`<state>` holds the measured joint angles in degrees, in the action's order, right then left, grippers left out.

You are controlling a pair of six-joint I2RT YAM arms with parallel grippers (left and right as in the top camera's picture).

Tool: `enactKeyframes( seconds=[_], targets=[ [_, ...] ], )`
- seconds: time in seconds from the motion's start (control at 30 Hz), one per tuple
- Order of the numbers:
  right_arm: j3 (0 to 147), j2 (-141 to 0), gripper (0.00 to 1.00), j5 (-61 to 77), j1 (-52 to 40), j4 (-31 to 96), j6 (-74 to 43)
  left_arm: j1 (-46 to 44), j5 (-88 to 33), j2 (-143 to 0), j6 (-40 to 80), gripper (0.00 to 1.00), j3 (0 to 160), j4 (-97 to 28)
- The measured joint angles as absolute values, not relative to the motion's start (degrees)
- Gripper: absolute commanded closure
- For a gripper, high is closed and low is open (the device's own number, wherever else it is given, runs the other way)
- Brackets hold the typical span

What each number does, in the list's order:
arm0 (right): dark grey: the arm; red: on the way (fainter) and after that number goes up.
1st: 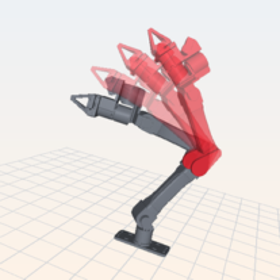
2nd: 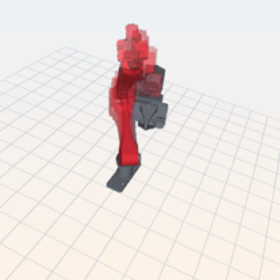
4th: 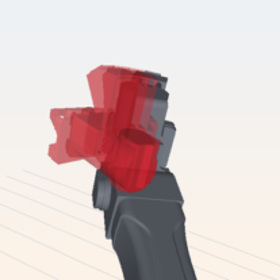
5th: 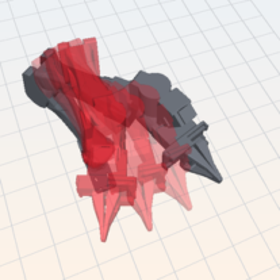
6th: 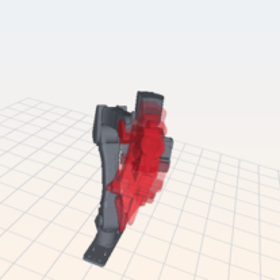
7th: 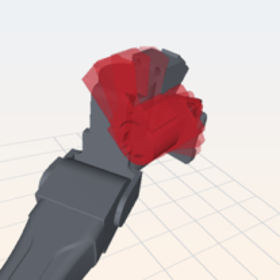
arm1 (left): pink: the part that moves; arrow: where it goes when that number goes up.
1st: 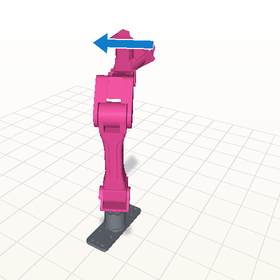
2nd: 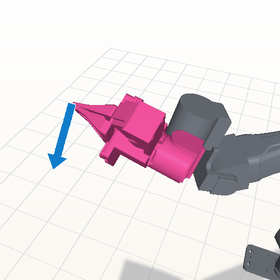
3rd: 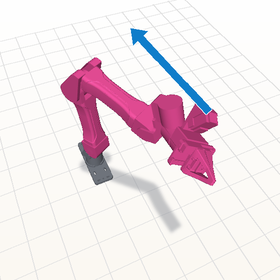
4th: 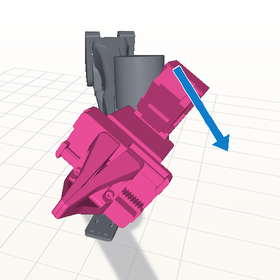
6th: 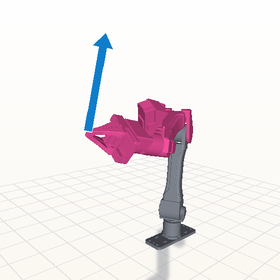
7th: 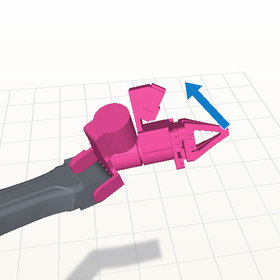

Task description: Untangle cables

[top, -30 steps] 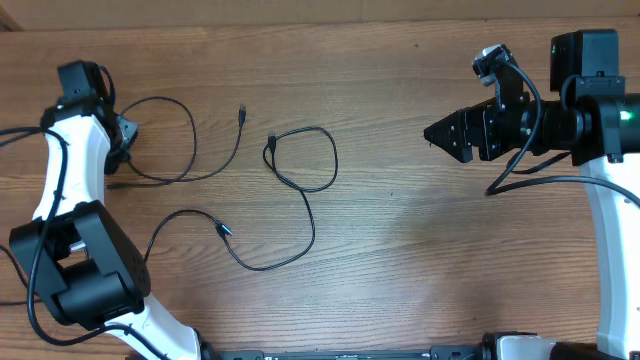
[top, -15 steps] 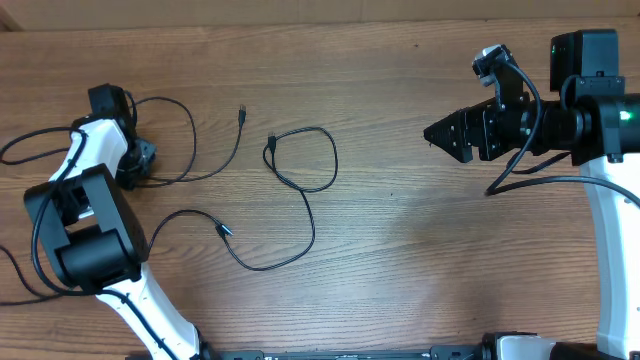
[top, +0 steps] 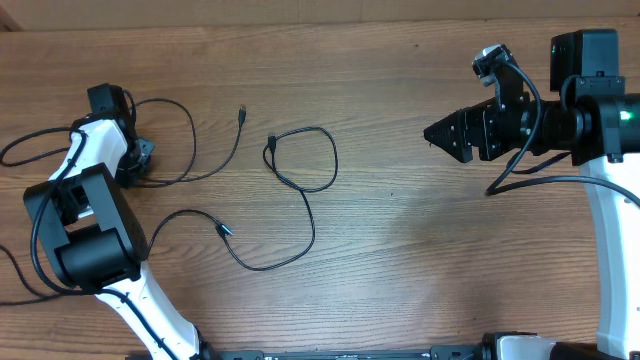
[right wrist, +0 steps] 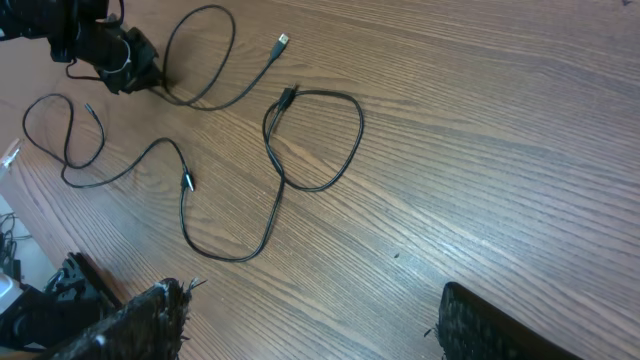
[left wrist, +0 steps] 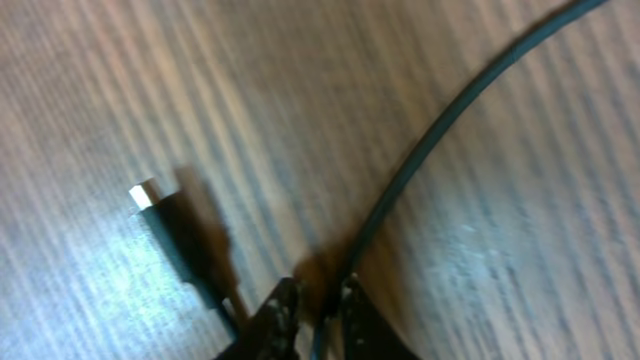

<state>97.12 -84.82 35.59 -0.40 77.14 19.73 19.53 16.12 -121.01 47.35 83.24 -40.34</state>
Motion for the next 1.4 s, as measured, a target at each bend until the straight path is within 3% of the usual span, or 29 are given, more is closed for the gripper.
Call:
enactKeyframes(
  seconds=[0.33,0.83,0.97,1.07,1.17,1.4],
  targets=[
    [97.1,-84.8,0.21,35.6,-0.4,77.1,19.7,24.5,15.7,-121.0,58.2,0.96,83.7,-45.5],
    [97.1,-84.8,0.21,35.6,-0.4,77.1,19.7,40.1,15.0,-121.1,80.6,0.89,83.9,-58.3],
    [97.1,-84.8,0.21,35.6,-0.4,77.1,19.7,42.2,12.2,-121.0,82.8,0.77,83.9,-58.6],
    [97.1,-84.8,0.21,35.6,-0.4,77.1,19.7,42.6,11.2,-120.9,83.0,0.78,83.9,-58.7],
    [97.1,-84.8,0.21,35.7,-0.4,77.1,19.7,42.7,10.6,-120.7,80.2,0.63,83.9,-57.0],
    [97.1,-84.8,0.21,35.7,-0.4,77.1,19.7,42.3,3.3,-121.0,65.4,0.00,85.3,-51.4]
  ],
)
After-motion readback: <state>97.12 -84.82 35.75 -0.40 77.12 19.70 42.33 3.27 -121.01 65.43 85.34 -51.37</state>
